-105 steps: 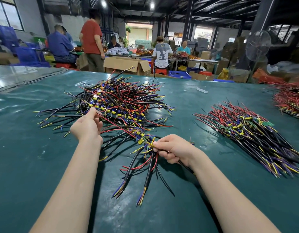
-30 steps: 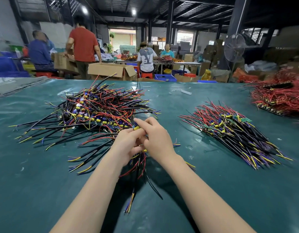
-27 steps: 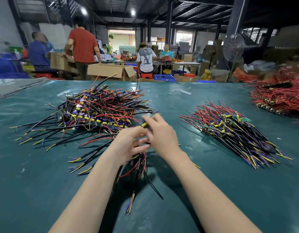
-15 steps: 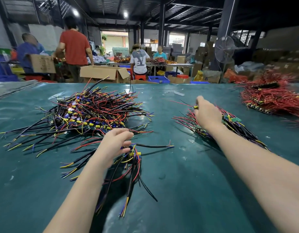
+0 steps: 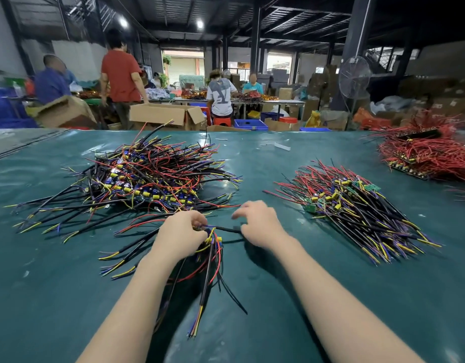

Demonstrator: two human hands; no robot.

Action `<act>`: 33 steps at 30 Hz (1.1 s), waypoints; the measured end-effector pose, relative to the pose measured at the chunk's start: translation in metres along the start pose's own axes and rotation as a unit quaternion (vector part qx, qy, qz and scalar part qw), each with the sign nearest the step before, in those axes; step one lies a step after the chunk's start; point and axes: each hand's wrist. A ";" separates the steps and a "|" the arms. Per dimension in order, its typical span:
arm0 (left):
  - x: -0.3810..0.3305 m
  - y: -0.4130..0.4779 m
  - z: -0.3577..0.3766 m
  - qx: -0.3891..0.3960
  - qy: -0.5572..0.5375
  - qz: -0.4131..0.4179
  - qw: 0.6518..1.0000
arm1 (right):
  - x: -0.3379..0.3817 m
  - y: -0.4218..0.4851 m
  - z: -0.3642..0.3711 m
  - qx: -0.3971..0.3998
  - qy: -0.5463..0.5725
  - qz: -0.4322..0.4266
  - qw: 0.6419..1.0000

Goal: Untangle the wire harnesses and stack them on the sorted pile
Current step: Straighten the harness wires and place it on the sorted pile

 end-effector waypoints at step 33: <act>-0.011 -0.004 -0.009 0.036 -0.458 -0.114 0.881 | 0.033 -0.024 -0.003 -0.224 0.168 -0.125 0.952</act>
Point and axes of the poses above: each hand's wrist, its own y-axis towards the middle knuckle, its own z-axis out of the palm, x = y × z, and after that the axes turned 1 degree about y, right-handed
